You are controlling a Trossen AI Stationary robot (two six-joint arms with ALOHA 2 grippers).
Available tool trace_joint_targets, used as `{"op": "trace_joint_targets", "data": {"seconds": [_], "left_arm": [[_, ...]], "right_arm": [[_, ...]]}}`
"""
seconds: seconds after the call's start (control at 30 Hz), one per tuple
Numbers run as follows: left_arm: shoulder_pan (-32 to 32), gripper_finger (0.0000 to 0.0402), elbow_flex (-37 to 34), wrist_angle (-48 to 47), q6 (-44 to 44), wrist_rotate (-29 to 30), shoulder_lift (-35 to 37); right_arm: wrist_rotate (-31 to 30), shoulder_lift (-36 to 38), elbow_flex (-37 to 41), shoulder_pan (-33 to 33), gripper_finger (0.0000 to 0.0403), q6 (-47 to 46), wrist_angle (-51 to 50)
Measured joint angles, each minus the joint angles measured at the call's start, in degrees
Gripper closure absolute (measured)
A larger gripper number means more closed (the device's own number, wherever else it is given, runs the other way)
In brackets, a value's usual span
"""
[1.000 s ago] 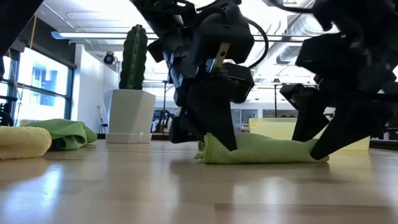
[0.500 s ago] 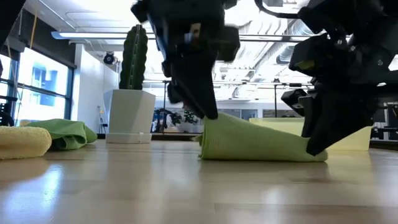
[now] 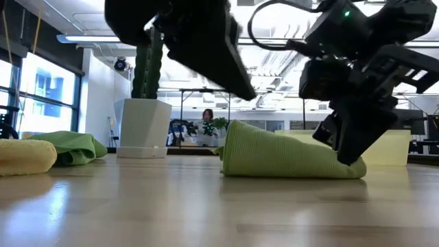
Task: Roll microfiber towels into tight, uniform cylinder then place into a basket
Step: Roll the light green microfiber cloth
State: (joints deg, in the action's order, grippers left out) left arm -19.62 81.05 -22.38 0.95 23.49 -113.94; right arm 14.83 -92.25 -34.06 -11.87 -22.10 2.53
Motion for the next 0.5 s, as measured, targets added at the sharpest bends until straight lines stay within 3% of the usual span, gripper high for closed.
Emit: {"op": "trace_joint_targets", "data": {"seconds": [0.1, 0.17, 0.5], "left_arm": [[-2.2, 0.0323, 0.0, 1.0, 2.8, 8.6, 0.0], [-2.8, 0.0323, 0.1, 2.4, 3.9, 10.9, -0.3], [1.0, 0.0293, 0.0, 3.3, 4.6, 10.8, -5.5]], "right_arm": [[1.4, 0.0, 0.0, 0.9, 0.0399, -1.5, 0.2], [2.1, 0.0, 0.1, 1.5, 0.0399, -2.5, 0.3], [3.1, -0.1, 0.1, 2.5, 0.0392, -4.9, 0.3]]}}
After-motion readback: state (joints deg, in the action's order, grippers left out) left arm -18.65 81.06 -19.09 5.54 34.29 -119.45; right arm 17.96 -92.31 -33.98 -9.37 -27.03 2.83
